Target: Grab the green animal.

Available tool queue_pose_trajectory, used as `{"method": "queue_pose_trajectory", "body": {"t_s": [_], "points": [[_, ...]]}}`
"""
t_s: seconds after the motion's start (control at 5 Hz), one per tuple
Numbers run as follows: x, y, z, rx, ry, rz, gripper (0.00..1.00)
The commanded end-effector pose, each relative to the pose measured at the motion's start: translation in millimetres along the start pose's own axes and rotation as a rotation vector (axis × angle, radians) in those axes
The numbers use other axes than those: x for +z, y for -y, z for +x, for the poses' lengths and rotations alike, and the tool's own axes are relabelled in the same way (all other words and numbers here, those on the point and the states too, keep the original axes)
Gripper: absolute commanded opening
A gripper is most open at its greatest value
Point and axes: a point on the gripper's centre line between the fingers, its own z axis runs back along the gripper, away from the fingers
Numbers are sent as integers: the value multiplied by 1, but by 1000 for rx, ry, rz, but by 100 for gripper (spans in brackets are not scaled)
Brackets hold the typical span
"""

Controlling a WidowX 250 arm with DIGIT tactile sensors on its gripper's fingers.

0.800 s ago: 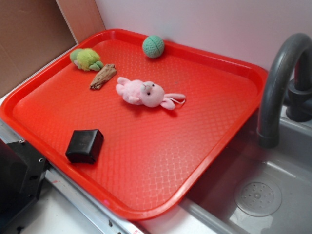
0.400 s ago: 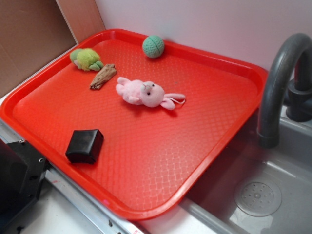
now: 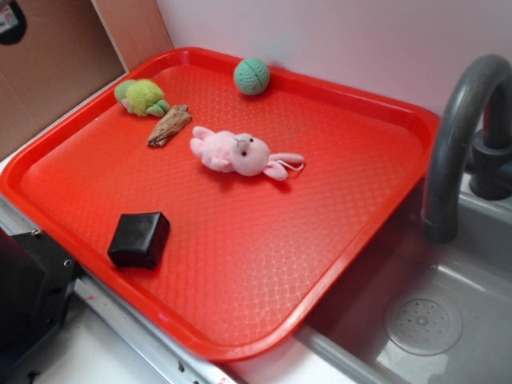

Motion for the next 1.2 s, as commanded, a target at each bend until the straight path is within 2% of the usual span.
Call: {"method": "queue_pose_trajectory", "body": {"t_s": [0.0, 0.2, 0.4, 0.6, 1.0], "points": [[-10, -32, 19, 367, 111, 23, 100], [-29, -59, 36, 613, 173, 47, 100], [-43, -82, 43, 844, 234, 83, 100], [-58, -104, 63, 955, 246, 137, 100], [-97, -142, 109, 1136, 214, 142, 100]]}}
